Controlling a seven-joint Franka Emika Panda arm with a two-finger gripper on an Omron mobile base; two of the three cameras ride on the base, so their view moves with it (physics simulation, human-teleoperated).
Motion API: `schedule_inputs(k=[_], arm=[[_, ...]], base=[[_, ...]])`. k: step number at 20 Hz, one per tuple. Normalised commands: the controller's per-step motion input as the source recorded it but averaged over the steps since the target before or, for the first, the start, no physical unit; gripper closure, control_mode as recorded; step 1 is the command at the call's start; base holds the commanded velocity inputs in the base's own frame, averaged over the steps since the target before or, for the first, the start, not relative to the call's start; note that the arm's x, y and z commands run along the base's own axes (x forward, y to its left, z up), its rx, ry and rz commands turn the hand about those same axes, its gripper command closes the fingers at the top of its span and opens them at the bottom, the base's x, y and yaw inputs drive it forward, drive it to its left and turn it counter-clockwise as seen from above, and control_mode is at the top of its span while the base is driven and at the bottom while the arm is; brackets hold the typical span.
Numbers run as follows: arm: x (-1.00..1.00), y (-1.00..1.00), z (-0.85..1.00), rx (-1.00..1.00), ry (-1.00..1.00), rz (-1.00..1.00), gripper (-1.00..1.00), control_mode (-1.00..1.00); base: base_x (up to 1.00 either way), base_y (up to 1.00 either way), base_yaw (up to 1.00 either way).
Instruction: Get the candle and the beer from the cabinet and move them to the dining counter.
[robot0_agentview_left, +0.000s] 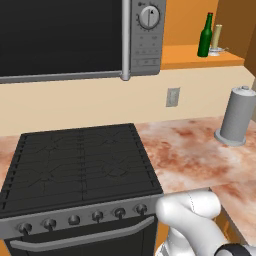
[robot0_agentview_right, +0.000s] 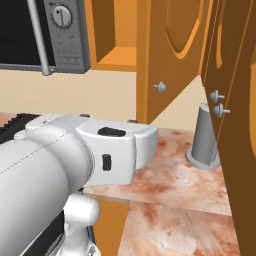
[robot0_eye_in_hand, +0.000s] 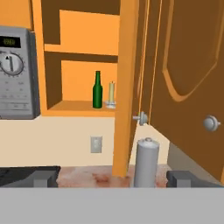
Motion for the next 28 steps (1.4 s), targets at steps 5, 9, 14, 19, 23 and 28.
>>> schedule_inputs(k=[5, 9, 14, 19, 23, 28], arm=[[0.00, 0.62, 0.01, -0.02, -0.02, -0.25, -1.00, -1.00], [0.02, 0.44, 0.00, -0.01, -0.03, -0.39, -1.00, -1.00], [0.09, 0.16, 0.06, 0.00, -0.03, -0.41, -1.00, -1.00], [0.21, 0.03, 0.06, 0.01, -0.07, -0.34, -1.00, -1.00], [0.20, 0.00, 0.04, 0.06, -0.12, -0.13, -1.00, -1.00], [0.17, 0.04, 0.02, 0.00, -0.07, -0.12, -1.00, -1.00]], base=[[0.00, 0.00, 0.00], [0.00, 0.00, 0.00], [0.00, 0.00, 0.00], [0.00, 0.00, 0.00], [0.00, 0.00, 0.00], [0.00, 0.00, 0.00]])
